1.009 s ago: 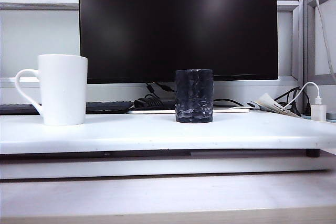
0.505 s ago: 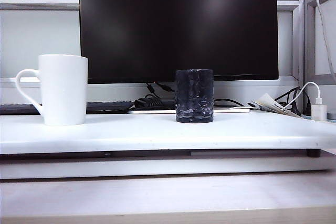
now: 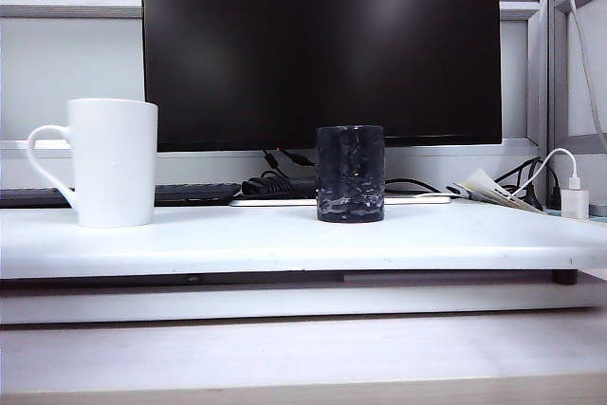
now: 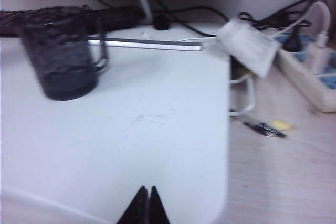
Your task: Carefully pick up the black cup and pour some water from the black cup into the white cup.
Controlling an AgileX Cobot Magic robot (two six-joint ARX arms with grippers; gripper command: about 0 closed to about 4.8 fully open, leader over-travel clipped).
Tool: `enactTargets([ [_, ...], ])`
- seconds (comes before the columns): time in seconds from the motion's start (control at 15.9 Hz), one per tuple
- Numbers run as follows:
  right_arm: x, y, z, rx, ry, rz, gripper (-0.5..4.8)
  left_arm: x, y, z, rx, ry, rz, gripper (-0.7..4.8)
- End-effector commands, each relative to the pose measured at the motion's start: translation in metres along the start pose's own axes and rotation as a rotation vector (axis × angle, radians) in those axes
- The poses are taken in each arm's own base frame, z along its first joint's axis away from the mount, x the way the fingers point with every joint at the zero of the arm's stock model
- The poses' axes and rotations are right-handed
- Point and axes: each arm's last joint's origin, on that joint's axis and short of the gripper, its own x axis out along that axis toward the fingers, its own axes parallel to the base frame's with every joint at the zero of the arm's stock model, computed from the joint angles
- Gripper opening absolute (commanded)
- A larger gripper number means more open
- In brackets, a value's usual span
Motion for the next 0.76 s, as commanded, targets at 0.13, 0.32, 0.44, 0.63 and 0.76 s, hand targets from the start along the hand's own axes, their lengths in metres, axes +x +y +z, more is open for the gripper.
enactTargets([
  [0.13, 0.0002, -0.004, -0.0005, 0.003, -0.012, -0.043, -0.01, -0.0005, 0.0098, 0.0015, -0.017, -0.016, 0.097, 0.06],
  [0.32, 0.0002, -0.0036, -0.0013, 0.004, -0.004, -0.037, -0.01, -0.0012, 0.0159, 0.0025, -0.026, -0.027, 0.16, 0.06],
  [0.44, 0.0002, -0.0037, -0.0024, 0.006, 0.008, -0.039, -0.01, -0.0012, 0.0158, 0.0025, -0.026, -0.027, 0.159, 0.06],
  [0.63, 0.0001, -0.0038, -0.0045, 0.009, 0.029, -0.041, -0.01, -0.0012, 0.0158, 0.0025, -0.026, -0.027, 0.159, 0.06],
  [0.76, 0.0001, -0.0038, -0.0048, 0.01, 0.032, -0.04, 0.0, -0.0012, 0.0158, 0.0025, -0.026, -0.027, 0.159, 0.06],
])
